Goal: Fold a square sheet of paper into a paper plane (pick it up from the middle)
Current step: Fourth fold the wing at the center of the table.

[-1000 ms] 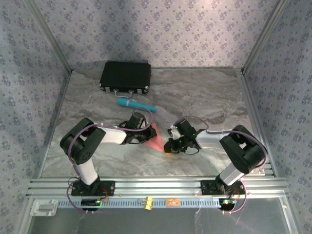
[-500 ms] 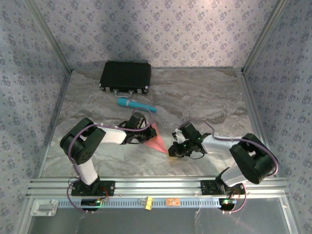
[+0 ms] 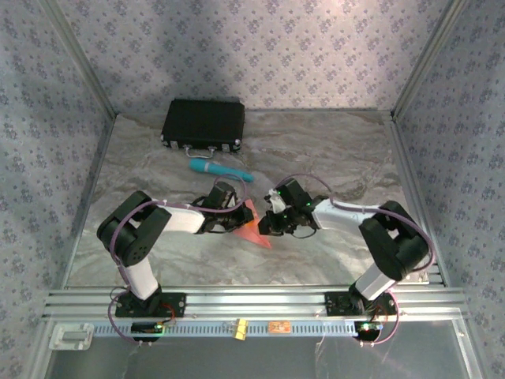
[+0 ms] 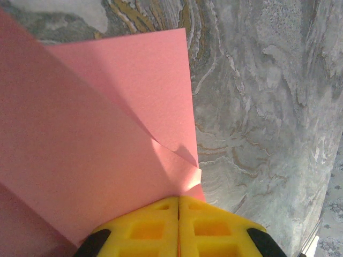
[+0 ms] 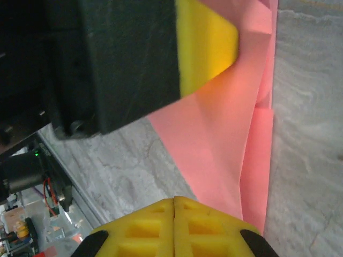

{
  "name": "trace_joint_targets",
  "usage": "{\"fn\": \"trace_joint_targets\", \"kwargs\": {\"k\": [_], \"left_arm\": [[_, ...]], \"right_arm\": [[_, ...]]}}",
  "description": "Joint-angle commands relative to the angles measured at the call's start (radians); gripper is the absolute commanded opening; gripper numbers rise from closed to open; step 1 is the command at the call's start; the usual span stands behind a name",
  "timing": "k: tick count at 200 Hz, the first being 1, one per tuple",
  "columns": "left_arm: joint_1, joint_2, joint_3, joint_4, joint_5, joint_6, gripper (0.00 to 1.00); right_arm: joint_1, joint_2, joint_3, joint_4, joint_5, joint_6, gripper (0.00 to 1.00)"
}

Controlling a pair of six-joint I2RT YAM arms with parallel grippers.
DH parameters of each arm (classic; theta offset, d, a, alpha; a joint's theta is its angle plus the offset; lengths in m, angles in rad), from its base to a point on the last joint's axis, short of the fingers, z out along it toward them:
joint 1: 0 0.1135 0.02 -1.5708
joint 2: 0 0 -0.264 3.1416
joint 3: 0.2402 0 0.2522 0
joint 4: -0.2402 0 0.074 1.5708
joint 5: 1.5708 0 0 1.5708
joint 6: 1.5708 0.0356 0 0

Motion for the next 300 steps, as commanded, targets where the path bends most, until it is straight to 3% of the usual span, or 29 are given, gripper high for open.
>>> {"fn": "trace_joint_targets", "kwargs": {"k": [1, 49, 152, 200, 244, 300], "left_arm": [[0.002, 0.024, -0.019, -0.056, -0.032, 0.016, 0.08], [0.002, 0.023, -0.016, -0.059, -0.032, 0.017, 0.08], [0.012, 0.006, 0.015, -0.079, -0.012, 0.046, 0.10], [0.000, -0.086, 0.113, -0.221, -0.046, 0.120, 0.13], [-0.059, -0.128, 0.049, -0.175, -0.075, 0.047, 0.08], [-0.099, -0.070, 0.012, -0.081, -0.040, 0.002, 0.07]], "right_arm": [[0.010, 0.059, 0.048, 0.016, 0.028, 0.008, 0.07], [0.022, 0.119, 0.066, 0.010, 0.052, 0.008, 0.07], [-0.003, 0.111, -0.112, 0.035, 0.090, 0.026, 0.05], [-0.015, 0.113, -0.127, 0.042, 0.104, 0.069, 0.01], [-0.024, 0.120, -0.133, 0.056, 0.094, 0.098, 0.00], [-0.030, 0.113, -0.154, 0.088, 0.083, 0.124, 0.00]]}}
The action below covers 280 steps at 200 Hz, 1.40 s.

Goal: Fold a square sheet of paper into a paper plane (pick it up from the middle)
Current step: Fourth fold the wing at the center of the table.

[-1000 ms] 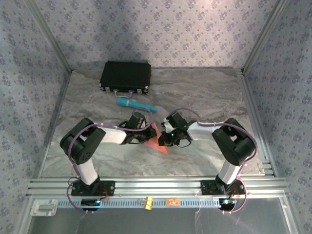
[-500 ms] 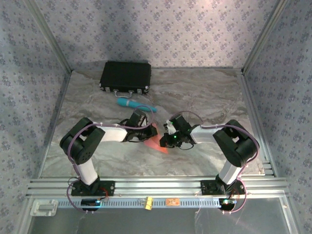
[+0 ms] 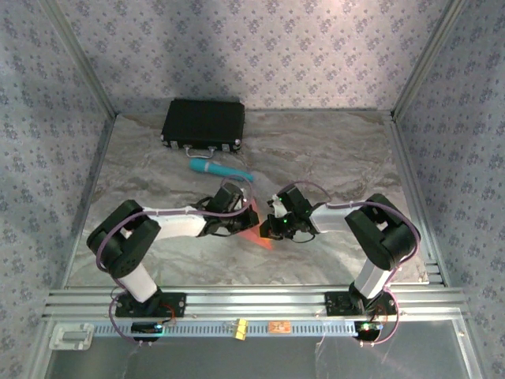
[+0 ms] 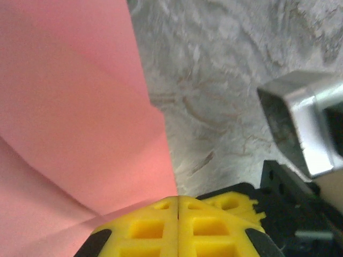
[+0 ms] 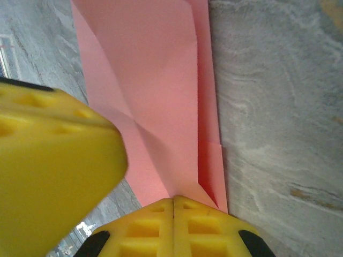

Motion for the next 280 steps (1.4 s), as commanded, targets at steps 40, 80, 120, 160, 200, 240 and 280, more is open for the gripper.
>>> {"fn": "trace_joint_targets", "kwargs": {"k": [40, 80, 120, 160, 200, 240, 280], "left_arm": [[-0.003, 0.087, -0.004, 0.032, -0.006, -0.045, 0.07], [0.022, 0.121, 0.003, -0.060, -0.073, -0.052, 0.06], [0.090, 0.107, 0.014, -0.103, -0.082, -0.015, 0.06], [0.148, 0.100, 0.045, -0.106, -0.060, 0.035, 0.07], [0.220, 0.122, 0.076, -0.119, -0.036, 0.070, 0.08], [0.269, 0.149, 0.112, -0.154, -0.031, 0.109, 0.07], [0.319, 0.169, 0.108, -0.155, -0.015, 0.133, 0.08]], "right_arm": [[-0.014, 0.031, -0.054, -0.117, 0.073, 0.023, 0.00], [-0.013, 0.037, -0.053, -0.130, 0.076, 0.017, 0.00], [-0.011, 0.042, -0.052, -0.145, 0.080, 0.007, 0.00], [-0.012, 0.046, -0.055, -0.138, 0.070, 0.004, 0.00], [-0.011, 0.051, -0.057, -0.134, 0.057, 0.000, 0.00], [-0.012, 0.053, -0.059, -0.129, 0.051, -0.002, 0.00], [-0.013, 0.053, -0.059, -0.127, 0.049, -0.003, 0.00]]}}
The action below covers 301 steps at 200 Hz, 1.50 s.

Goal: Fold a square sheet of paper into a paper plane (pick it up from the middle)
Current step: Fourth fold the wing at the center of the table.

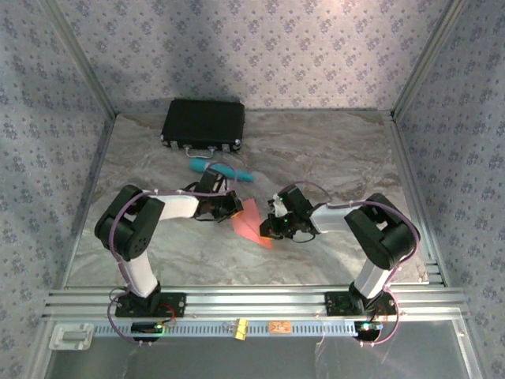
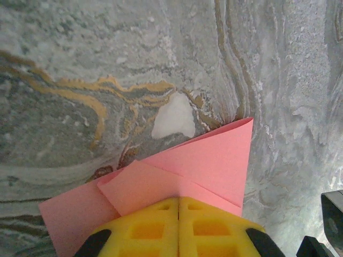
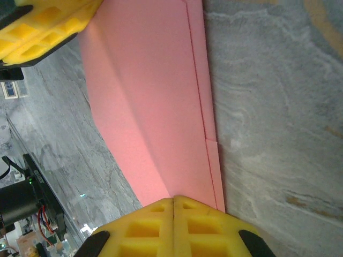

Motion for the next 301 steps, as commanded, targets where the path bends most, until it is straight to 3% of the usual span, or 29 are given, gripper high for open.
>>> {"fn": "trace_joint_targets", "kwargs": {"k": [1, 64, 133, 171, 210, 260, 301], "left_arm": [[0.068, 0.042, 0.007, -0.048, -0.117, 0.044, 0.08], [0.132, 0.059, 0.046, -0.072, -0.096, 0.089, 0.07], [0.145, 0.043, 0.117, -0.154, -0.100, 0.149, 0.08], [0.144, -0.061, 0.115, -0.174, -0.094, 0.150, 0.10], [0.067, -0.154, 0.080, -0.162, -0.088, 0.140, 0.12], [-0.098, -0.077, 0.025, -0.022, -0.023, 0.093, 0.12], [-0.104, 0.015, 0.001, 0.021, -0.042, 0.071, 0.10]], "right_arm": [[-0.006, 0.048, -0.051, -0.156, 0.056, -0.019, 0.00], [-0.005, 0.054, -0.051, -0.148, 0.051, -0.016, 0.00], [-0.003, 0.056, -0.050, -0.146, 0.048, -0.017, 0.00], [-0.002, 0.055, -0.051, -0.146, 0.050, -0.015, 0.00], [0.000, 0.052, -0.048, -0.150, 0.059, -0.014, 0.00], [0.000, 0.045, -0.050, -0.156, 0.066, -0.011, 0.00], [0.004, 0.029, -0.049, -0.147, 0.058, -0.016, 0.00]]}}
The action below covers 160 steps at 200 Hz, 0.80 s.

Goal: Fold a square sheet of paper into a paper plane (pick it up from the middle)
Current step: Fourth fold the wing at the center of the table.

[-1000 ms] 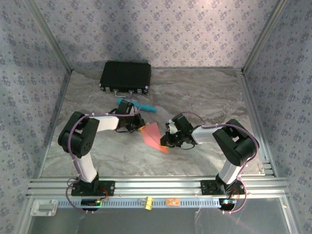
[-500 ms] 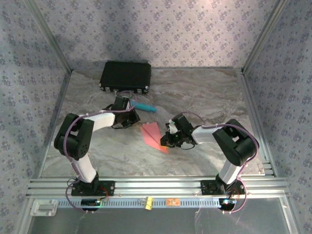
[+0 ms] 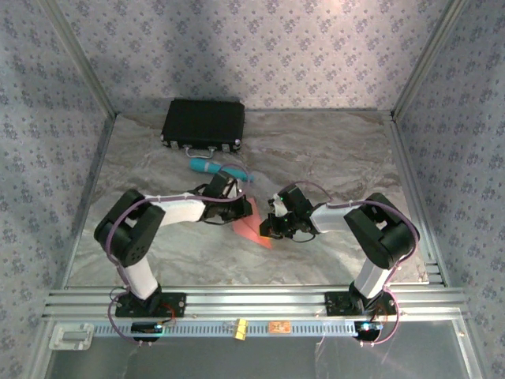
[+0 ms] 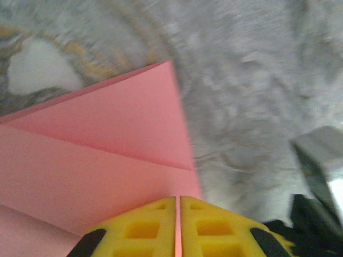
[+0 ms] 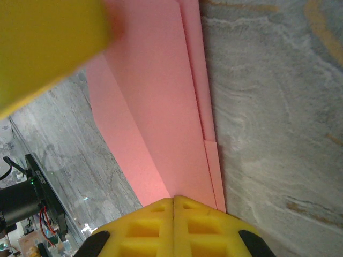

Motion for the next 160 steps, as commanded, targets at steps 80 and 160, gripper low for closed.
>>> {"fn": "trace_joint_targets", "kwargs": {"k": [80, 160], "left_arm": [[0.058, 0.045, -0.104, 0.085, 0.015, -0.015, 0.08], [0.057, 0.052, -0.100, 0.091, 0.023, -0.013, 0.08]], "right_arm": [[0.038, -0.047, 0.080, -0.199, 0.075, -0.015, 0.00], [0.057, 0.112, 0.216, -0.176, 0.071, -0.030, 0.01]]}}
